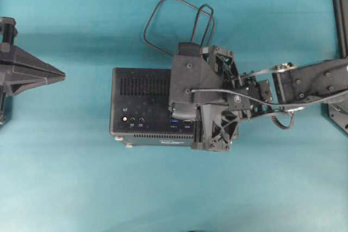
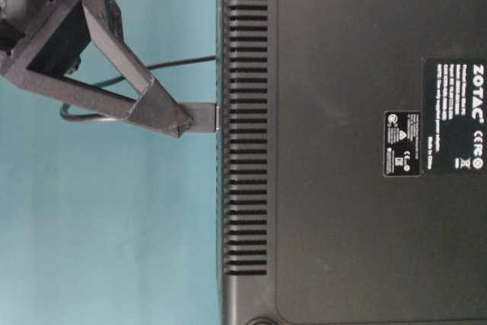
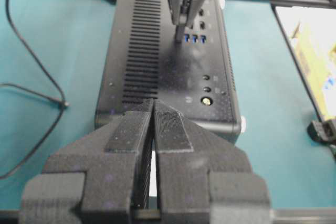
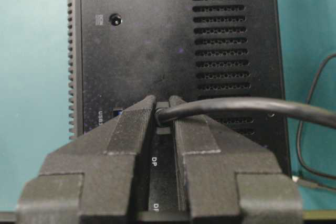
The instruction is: Insert the USB into the PC box with both arms.
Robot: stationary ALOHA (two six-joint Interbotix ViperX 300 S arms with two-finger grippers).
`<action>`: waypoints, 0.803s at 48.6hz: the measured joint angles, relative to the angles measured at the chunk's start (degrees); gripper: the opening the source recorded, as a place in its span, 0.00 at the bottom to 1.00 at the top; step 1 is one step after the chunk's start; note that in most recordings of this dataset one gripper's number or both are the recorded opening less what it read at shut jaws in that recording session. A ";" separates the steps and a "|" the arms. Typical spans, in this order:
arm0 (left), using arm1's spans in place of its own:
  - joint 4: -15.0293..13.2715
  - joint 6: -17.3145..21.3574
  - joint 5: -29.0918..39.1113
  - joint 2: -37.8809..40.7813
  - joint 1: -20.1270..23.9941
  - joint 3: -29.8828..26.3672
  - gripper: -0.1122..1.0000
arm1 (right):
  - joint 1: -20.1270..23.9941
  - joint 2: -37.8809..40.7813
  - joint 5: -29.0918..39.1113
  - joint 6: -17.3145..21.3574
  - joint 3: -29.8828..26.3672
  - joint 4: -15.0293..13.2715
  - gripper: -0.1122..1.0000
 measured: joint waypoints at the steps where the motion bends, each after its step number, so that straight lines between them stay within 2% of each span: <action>1: 0.00 0.00 0.00 0.00 0.09 0.00 0.10 | 0.00 0.00 0.00 0.00 -0.09 0.00 0.25; 9: 0.00 0.00 0.00 0.00 0.00 0.00 0.10 | -0.53 0.18 0.35 0.00 -0.35 -0.09 0.37; 16: 0.00 0.00 0.00 0.00 0.00 0.00 0.10 | -1.05 0.26 0.35 0.00 -0.35 -0.18 0.56; 21: 0.00 0.00 0.00 0.00 0.00 0.00 0.10 | -1.23 0.26 0.70 0.09 -0.35 -0.18 0.65; 39: 0.00 -0.18 0.00 -0.09 0.00 -0.09 0.10 | -1.32 -1.93 0.62 0.09 -1.32 -0.26 0.67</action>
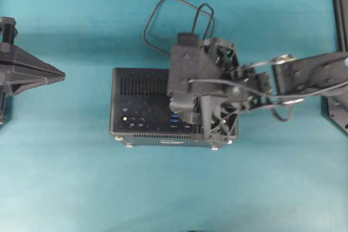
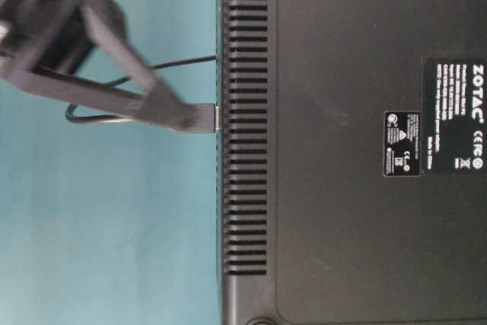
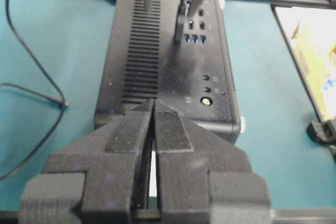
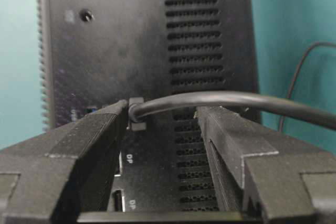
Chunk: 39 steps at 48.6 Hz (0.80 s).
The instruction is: Insert the USB into the PC box with both arms.
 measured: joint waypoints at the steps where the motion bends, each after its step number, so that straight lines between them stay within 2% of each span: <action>1: 0.00 0.00 0.00 0.00 0.00 0.09 0.10 | 0.00 -0.26 0.00 0.00 -0.09 0.00 0.67; 13: 0.00 0.00 0.00 0.00 0.00 0.09 0.10 | 0.00 -1.67 -2.11 0.09 0.26 0.18 0.66; 19: 0.00 -0.09 0.00 0.00 0.00 0.09 0.10 | 0.00 -1.67 -5.27 0.09 1.93 0.26 0.61; 28: 0.00 -0.09 0.00 0.00 0.09 0.09 0.10 | -0.26 -1.76 -9.93 0.09 4.31 0.53 0.46; 39: 0.00 -0.09 0.00 0.00 0.00 0.09 0.10 | -0.26 -2.20 -11.16 0.09 4.92 0.53 0.25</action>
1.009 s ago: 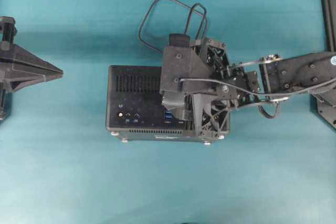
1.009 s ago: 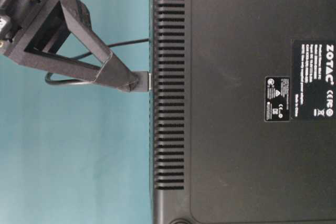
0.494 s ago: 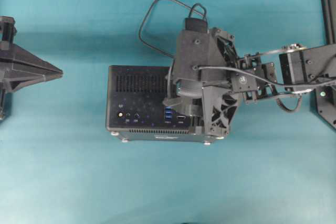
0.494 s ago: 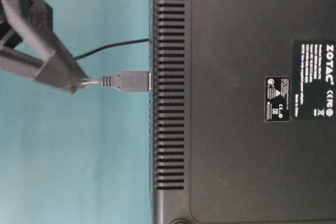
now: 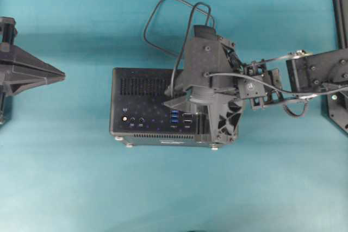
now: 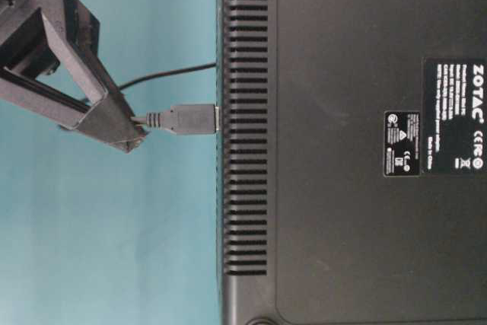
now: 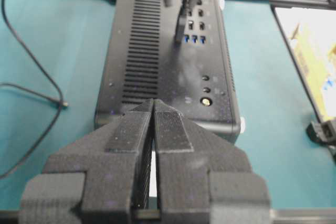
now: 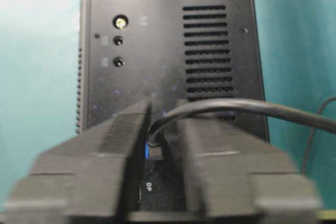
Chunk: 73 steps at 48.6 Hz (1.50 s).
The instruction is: Insert the USB into the PC box with both arms.
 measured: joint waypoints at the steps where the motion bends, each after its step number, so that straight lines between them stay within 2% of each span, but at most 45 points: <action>1: 0.09 0.00 0.00 0.09 0.00 0.00 0.10 | 0.09 0.00 0.00 0.00 0.09 0.09 0.23; 5: 0.00 -0.09 0.00 0.00 0.00 -0.09 0.10 | 0.26 -0.18 -0.09 0.00 0.26 0.18 0.19; 21: 0.00 -2.20 0.00 0.00 0.09 0.00 0.10 | 0.44 -0.18 -0.70 0.00 0.35 2.37 0.19; 41: 0.00 -2.20 0.00 0.09 0.00 0.00 0.10 | -0.62 -0.26 -0.70 0.00 0.97 1.85 0.19; 59: 0.00 -2.20 0.00 0.09 0.09 -0.26 0.10 | 0.26 -0.18 -0.79 0.09 0.97 2.90 0.21; 67: 0.00 -2.20 0.00 0.09 0.00 -0.26 0.10 | -0.35 -0.53 -0.88 0.09 1.14 3.08 0.32; 73: 0.00 -2.20 -0.09 0.09 0.00 -0.26 0.10 | -0.62 -1.05 -0.97 0.09 1.14 3.16 0.53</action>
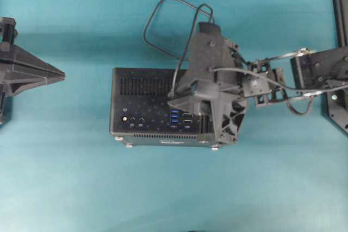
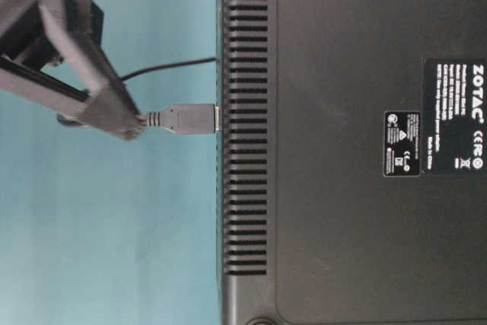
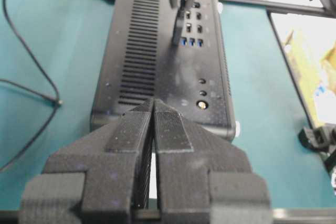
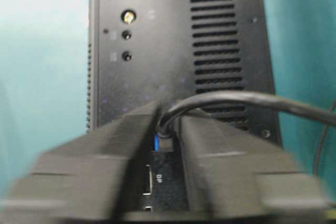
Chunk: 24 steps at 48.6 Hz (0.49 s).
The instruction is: Insert the USB into the PC box with both arms.
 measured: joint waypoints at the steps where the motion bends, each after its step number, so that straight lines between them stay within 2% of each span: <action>1: 0.00 0.09 -0.18 0.00 0.00 0.00 0.10 | 0.00 0.00 0.00 0.00 0.00 0.00 0.57; 7: 0.00 0.09 -2.81 -0.70 0.00 0.00 0.10 | -0.09 -0.35 -0.09 0.00 0.00 0.00 0.72; 24: 0.00 0.00 -3.60 -1.76 0.00 0.18 0.10 | -0.09 -3.43 -0.09 0.00 1.67 0.00 0.73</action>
